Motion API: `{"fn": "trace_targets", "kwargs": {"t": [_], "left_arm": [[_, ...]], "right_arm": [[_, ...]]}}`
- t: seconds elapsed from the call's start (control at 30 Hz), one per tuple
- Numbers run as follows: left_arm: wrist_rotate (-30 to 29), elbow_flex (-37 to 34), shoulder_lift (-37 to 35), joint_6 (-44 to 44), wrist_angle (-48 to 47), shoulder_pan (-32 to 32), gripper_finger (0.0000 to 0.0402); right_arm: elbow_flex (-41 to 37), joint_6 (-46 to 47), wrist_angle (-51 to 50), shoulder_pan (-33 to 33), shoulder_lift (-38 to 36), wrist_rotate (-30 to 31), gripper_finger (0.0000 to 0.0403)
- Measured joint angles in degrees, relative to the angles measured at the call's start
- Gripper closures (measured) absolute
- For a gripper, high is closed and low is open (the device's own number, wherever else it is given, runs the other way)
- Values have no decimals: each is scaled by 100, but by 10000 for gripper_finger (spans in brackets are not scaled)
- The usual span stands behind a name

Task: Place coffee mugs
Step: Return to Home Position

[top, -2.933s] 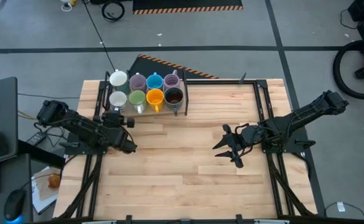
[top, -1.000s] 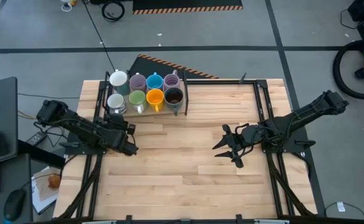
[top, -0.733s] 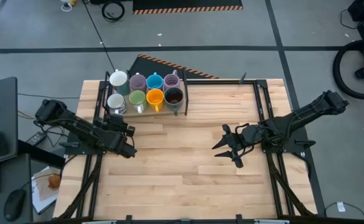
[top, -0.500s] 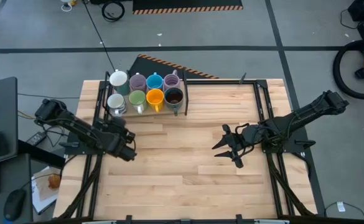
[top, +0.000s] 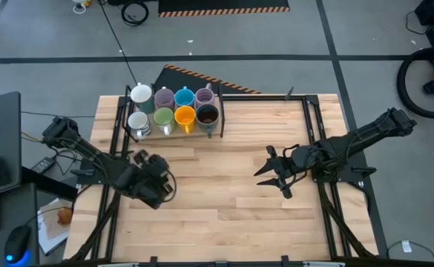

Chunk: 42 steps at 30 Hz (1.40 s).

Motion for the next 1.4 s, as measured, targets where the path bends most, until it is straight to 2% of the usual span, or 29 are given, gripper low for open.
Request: {"fn": "trace_targets", "kwargs": {"t": [0.13, 0.3, 0.43, 0.53, 0.8, 1.07, 1.4], "left_arm": [[-96, 511, 0, 1548, 1284, -172, 221], [-261, 610, -1, 3962, 3575, -226, 221], [264, 583, -4, 4978, 4498, 119, 221], [696, 571, -86, 5325, 4565, 481, 221], [1384, 412, -740, 6207, 4812, 1164, 240], [2042, -1292, -2036, 6444, 6144, 1770, 279], [1917, -3182, -3833, 6479, 7036, 1963, 285]], "right_arm": [[145, -249, -105, 1, -136, -161, 245], [185, -564, -298, -118, -453, -489, 245], [185, -689, -317, -336, -864, -986, 245], [188, -702, -325, -477, -1251, -1186, 245], [53, -791, -693, -617, -2193, -1069, 245], [-585, -898, -508, -826, -3021, -694, 245], [-1168, -1060, 12, -1077, -4002, 51, 245]]}}
